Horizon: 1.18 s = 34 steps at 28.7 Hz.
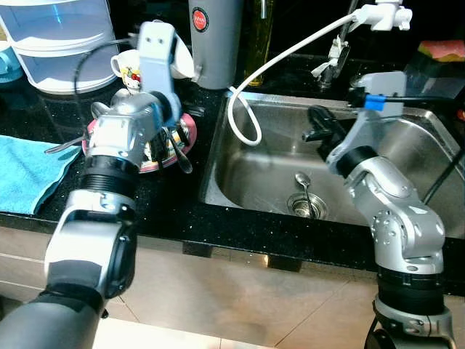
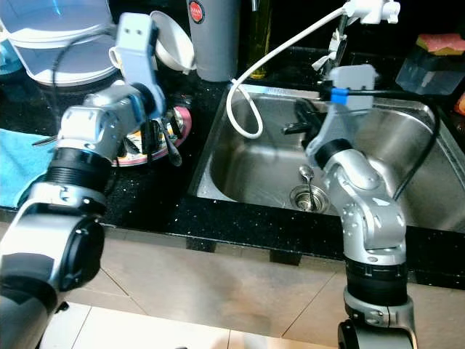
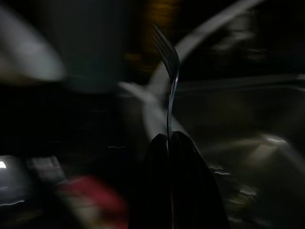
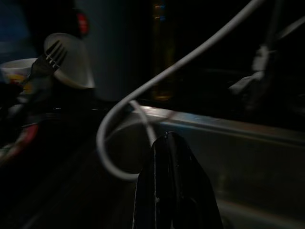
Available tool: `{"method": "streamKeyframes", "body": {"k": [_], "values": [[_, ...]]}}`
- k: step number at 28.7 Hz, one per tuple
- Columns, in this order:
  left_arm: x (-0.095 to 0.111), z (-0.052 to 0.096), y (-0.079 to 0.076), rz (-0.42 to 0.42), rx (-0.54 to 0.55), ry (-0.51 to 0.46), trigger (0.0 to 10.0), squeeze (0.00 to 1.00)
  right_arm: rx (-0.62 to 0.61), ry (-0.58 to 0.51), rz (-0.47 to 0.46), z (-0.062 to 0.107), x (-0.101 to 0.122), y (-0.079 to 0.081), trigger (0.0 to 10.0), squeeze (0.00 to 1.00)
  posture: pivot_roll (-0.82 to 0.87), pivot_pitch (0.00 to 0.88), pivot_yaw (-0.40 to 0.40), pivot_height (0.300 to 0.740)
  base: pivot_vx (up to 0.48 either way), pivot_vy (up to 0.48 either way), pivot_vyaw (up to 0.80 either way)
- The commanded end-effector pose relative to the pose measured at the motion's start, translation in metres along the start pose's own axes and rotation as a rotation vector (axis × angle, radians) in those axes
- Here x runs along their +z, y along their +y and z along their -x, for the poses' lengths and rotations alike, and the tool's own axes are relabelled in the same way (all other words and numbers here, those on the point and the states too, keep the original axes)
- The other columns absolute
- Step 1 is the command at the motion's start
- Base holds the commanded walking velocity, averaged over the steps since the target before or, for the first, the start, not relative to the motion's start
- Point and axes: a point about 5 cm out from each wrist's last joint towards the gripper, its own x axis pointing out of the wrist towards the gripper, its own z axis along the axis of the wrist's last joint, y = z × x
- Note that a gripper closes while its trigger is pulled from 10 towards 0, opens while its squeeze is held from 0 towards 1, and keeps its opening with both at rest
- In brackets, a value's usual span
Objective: Kitchen organization
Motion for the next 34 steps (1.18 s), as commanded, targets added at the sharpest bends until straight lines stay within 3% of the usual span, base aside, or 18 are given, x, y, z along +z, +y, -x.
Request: {"method": "streamKeyframes", "body": {"k": [1, 4, 8, 9, 16, 17, 18, 19, 27, 28, 31, 34], "values": [[-0.013, -0.004, -0.016, 0.022, -0.083, 0.049, 10.0, 0.00, -0.034, -0.018, 0.014, 0.000, 0.004, -0.007, 10.0, 0.00, 0.04, 0.060, 0.024, 0.740, 0.000, 0.000, 0.00], [-0.030, -0.010, -0.038, 0.038, -0.171, 0.102, 10.0, 0.00, -0.054, -0.013, 0.046, 0.002, 0.004, -0.013, 10.0, 0.00, 0.03, 0.056, 0.027, 0.740, 0.000, 0.000, 0.00], [-0.042, -0.013, -0.052, 0.043, -0.219, 0.130, 10.0, 0.00, -0.051, -0.017, 0.057, 0.004, 0.005, -0.016, 10.0, 0.00, 0.02, 0.057, 0.027, 0.740, 0.000, 0.000, 0.00], [-0.054, -0.015, -0.061, 0.011, -0.236, 0.159, 10.0, 0.00, 0.008, -0.032, 0.063, 0.008, 0.007, -0.012, 10.0, 0.00, 0.02, 0.060, 0.027, 0.740, 0.000, 0.000, 0.00], [-0.061, -0.017, -0.066, -0.003, -0.275, 0.157, 10.0, 0.02, 0.073, -0.022, 0.070, 0.013, 0.006, -0.007, 10.0, 0.00, 0.02, 0.068, 0.029, 0.740, 0.000, 0.000, 0.00], [-0.061, -0.017, -0.067, -0.001, -0.274, 0.159, 10.0, 0.65, 0.072, -0.019, 0.072, 0.014, 0.005, -0.007, 10.0, 0.00, 0.02, 0.068, 0.029, 0.740, 0.000, 0.000, 0.00], [-0.061, -0.017, -0.067, 0.000, -0.272, 0.161, 10.0, 0.65, 0.072, -0.017, 0.073, 0.014, 0.005, -0.007, 10.0, 0.00, 0.02, 0.068, 0.029, 0.740, 0.000, 0.000, 0.00], [-0.061, -0.017, -0.066, 0.003, -0.271, 0.164, 10.0, 1.00, 0.078, -0.019, 0.069, 0.014, 0.005, -0.005, 10.0, 0.00, 0.02, 0.072, 0.034, 0.740, 0.000, 0.000, 0.00], [-0.060, -0.013, -0.060, -0.020, -0.250, 0.134, 10.0, 1.00, 0.132, -0.036, 0.043, 0.013, 0.006, 0.007, 10.0, 0.00, 0.02, 0.082, 0.032, 0.740, 0.000, 0.000, 0.00], [-0.058, -0.013, -0.058, -0.029, -0.238, 0.117, 10.0, 0.00, 0.140, -0.041, 0.040, 0.012, 0.006, 0.009, 10.0, 0.00, 0.02, 0.082, 0.032, 0.740, 0.000, 0.000, 0.00], [-0.052, -0.011, -0.052, -0.072, -0.179, 0.088, 10.0, 0.00, 0.166, -0.054, 0.026, 0.012, 0.008, 0.015, 10.0, 0.00, 0.02, 0.089, 0.029, 0.740, 0.000, 0.000, 0.00], [-0.042, -0.010, -0.045, -0.171, -0.055, 0.081, 10.0, 0.00, 0.190, -0.065, 0.011, 0.013, 0.009, 0.020, 10.0, 0.00, 0.02, 0.093, 0.031, 0.740, 0.000, 0.000, 0.00]]}}
